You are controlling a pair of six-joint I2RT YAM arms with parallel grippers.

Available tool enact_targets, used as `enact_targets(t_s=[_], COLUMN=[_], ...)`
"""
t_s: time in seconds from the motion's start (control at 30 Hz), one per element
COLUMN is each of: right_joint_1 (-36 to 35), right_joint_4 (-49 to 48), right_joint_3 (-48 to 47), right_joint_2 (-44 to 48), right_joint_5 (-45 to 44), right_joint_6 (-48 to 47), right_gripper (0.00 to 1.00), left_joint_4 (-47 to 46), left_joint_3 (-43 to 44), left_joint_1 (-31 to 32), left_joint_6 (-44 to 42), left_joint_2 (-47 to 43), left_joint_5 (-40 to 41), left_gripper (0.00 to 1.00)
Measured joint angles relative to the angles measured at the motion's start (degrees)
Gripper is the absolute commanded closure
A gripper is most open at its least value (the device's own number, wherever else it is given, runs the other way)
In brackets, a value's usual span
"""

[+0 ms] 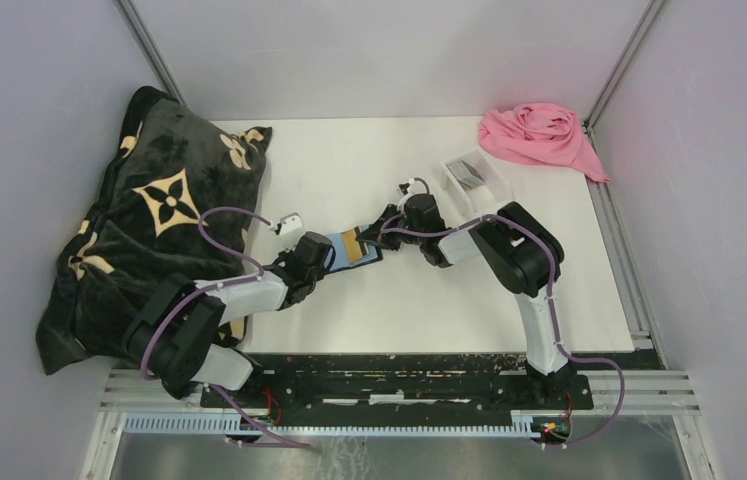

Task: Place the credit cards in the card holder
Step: Insert the credit card into the card holder.

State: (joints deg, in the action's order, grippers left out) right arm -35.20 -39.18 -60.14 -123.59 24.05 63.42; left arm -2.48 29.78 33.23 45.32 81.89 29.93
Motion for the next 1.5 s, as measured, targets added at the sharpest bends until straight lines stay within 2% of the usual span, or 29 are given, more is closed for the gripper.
enact_targets(t_s=[1.5], right_joint_1=[0.0], right_joint_4=[-0.1], right_joint_3=[-0.2], right_joint_2=[-0.3], right_joint_5=[0.9], right_joint_6=[-0.4], right_gripper=[0.99], left_joint_4=[-3.9], left_joint_3=[0.6], left_joint_1=[0.0], left_joint_6=[0.0], left_joint_2=[2.4], left_joint_5=[-0.5], left_gripper=[0.92])
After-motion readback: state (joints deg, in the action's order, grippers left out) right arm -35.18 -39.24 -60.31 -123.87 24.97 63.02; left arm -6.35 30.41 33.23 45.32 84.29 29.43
